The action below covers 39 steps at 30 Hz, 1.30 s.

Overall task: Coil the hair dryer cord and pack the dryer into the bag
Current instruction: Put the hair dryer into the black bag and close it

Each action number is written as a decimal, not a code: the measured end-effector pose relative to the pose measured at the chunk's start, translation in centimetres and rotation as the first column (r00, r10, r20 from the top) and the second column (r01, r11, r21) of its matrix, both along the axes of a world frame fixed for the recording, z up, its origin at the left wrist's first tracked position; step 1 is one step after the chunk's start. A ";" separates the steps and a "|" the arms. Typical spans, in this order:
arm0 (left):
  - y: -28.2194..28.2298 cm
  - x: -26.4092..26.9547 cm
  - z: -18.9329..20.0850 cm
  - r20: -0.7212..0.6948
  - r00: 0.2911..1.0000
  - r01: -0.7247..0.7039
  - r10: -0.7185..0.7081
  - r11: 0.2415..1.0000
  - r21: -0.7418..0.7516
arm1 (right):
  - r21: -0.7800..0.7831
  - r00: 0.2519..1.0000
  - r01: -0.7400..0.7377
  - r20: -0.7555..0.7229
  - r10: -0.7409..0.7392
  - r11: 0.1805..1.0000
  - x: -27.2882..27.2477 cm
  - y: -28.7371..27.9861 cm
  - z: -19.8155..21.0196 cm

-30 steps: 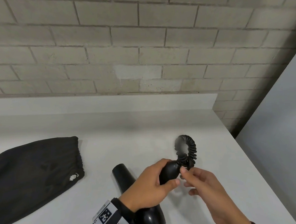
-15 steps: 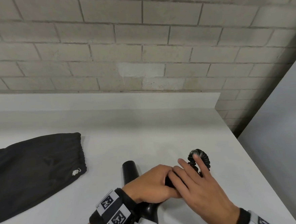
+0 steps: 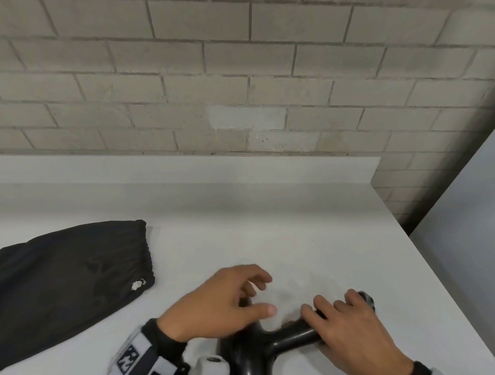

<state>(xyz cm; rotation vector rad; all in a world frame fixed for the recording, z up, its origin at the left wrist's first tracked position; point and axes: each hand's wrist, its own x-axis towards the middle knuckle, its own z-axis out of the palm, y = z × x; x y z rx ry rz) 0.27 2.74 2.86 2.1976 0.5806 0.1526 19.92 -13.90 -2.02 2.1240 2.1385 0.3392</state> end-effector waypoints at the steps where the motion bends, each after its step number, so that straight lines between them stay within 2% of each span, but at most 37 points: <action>1: 0.7 -1.2 0.1 0.061 0.996 -0.061 0.062 0.998 -0.010 | -0.012 0.999 0.022 -0.023 -0.022 1.000 0.3 -0.2 0.0; 4: 3.1 -5.2 -0.5 0.129 0.956 -0.266 0.262 0.964 0.015 | -0.032 0.988 0.109 -0.106 -0.112 0.994 1.2 -0.8 0.0; 8: 6.4 -9.9 -3.6 0.053 0.846 -0.534 0.531 0.837 0.121 | -0.003 0.935 0.226 -0.280 -0.218 0.974 1.5 -1.3 1.3; 12: 8.8 -11.0 -6.0 0.050 0.693 -0.711 0.719 0.670 0.211 | -0.045 0.803 0.357 -0.495 -0.331 0.933 0.6 -1.6 3.7; 14: 10.1 -10.7 -6.7 0.034 0.646 -0.750 0.763 0.625 0.216 | -0.106 0.725 0.421 -0.557 -0.404 0.901 0.3 -1.4 4.2; 16: 11.5 -10.5 -7.2 -0.013 0.614 -0.773 0.790 0.604 0.196 | -0.161 0.654 0.400 -0.639 -0.404 0.902 -0.2 -1.2 4.6; 18: 12.8 -10.3 -7.6 -0.070 0.572 -0.802 0.817 0.575 0.158 | -0.164 0.562 0.388 -0.738 -0.374 0.907 -0.5 -1.0 4.8; 20: 13.7 -10.0 -7.8 -0.132 0.534 -0.826 0.835 0.549 0.132 | -0.146 0.428 0.385 -0.847 -0.316 0.911 -0.7 -1.1 4.7; 24: 13.6 -8.8 -8.3 -0.289 0.505 -0.754 0.813 0.578 0.312 | -0.166 0.096 0.310 -0.974 -0.205 0.936 -1.4 -0.9 3.9; 27: 13.1 -7.6 -7.9 -0.308 0.538 -0.717 0.785 0.618 0.322 | -0.168 -0.044 0.319 -0.986 -0.163 0.933 -1.8 -0.3 3.2; 28: 12.7 -7.1 -7.7 -0.311 0.564 -0.711 0.765 0.641 0.288 | -0.164 -0.094 0.317 -0.986 -0.141 0.934 -2.0 -0.1 3.0; 31: 11.1 -5.5 -7.6 -0.275 0.651 -0.691 0.707 0.703 0.169 | -0.166 -0.312 0.299 -0.948 -0.067 0.940 -2.7 0.7 2.7; 32: 10.4 -4.9 -7.6 -0.253 0.675 -0.687 0.694 0.715 0.129 | -0.173 -0.354 0.303 -0.933 -0.058 0.937 -2.9 0.9 2.6; 36: 7.4 -2.3 -7.8 -0.151 0.751 -0.655 0.642 0.754 -0.053 | -0.186 -0.386 0.316 -0.921 -0.053 0.930 -3.8 1.3 2.3; 39: 5.9 -0.9 -6.8 0.001 0.767 -0.635 0.642 0.759 -0.141 | -0.211 -0.417 0.317 -0.907 -0.064 0.925 -4.1 1.4 2.1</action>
